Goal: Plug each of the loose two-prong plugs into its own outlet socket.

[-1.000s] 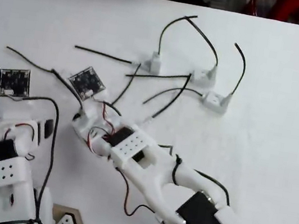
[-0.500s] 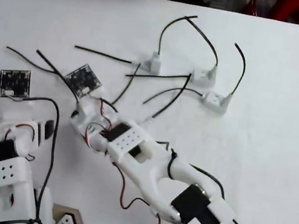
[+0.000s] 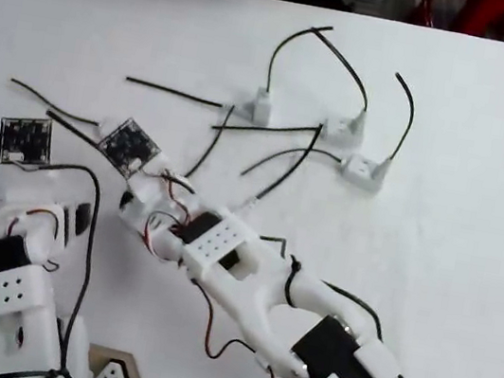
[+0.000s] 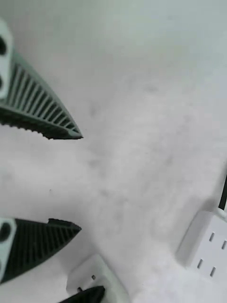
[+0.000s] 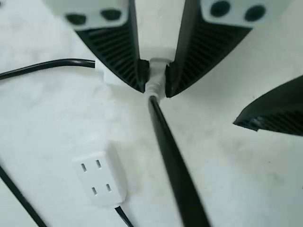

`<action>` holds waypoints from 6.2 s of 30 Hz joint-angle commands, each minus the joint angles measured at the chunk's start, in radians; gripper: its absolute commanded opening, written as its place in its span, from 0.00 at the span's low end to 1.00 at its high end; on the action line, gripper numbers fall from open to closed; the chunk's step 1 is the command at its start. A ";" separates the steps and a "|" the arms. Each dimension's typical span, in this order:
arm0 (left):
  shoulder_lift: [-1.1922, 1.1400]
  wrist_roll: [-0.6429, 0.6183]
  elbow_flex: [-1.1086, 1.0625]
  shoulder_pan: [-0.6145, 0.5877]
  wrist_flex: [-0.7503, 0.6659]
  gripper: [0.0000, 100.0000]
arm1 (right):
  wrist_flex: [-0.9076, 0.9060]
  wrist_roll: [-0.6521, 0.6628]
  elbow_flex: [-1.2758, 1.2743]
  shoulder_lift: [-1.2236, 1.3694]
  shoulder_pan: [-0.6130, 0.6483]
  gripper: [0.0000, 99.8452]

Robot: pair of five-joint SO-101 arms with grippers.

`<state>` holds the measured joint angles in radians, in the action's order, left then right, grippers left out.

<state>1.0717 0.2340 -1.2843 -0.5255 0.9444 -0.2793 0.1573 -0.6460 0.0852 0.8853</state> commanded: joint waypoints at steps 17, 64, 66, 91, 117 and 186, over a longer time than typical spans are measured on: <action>0.022 -0.006 0.006 -0.007 -0.018 0.28 | -0.137 0.061 -0.041 -0.005 0.013 0.02; 0.024 -0.005 -0.011 -0.007 -0.025 0.28 | -0.311 0.054 0.160 0.081 0.015 0.02; 0.024 -0.005 -0.011 -0.007 -0.025 0.28 | -0.401 0.052 0.241 0.120 0.015 0.02; 0.024 -0.005 -0.014 -0.007 -0.046 0.28 | -0.631 -0.011 0.465 0.205 -0.002 0.02; 0.024 -0.005 -0.014 -0.007 -0.046 0.28 | -0.837 0.078 0.407 0.022 -0.099 0.02; 0.024 -0.005 -0.014 -0.007 -0.046 0.28 | -1.003 0.166 0.601 0.231 -0.091 0.02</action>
<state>1.0717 0.2340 -1.3011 -0.5255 0.9198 -1.2674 0.3184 -0.0491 0.2938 0.7887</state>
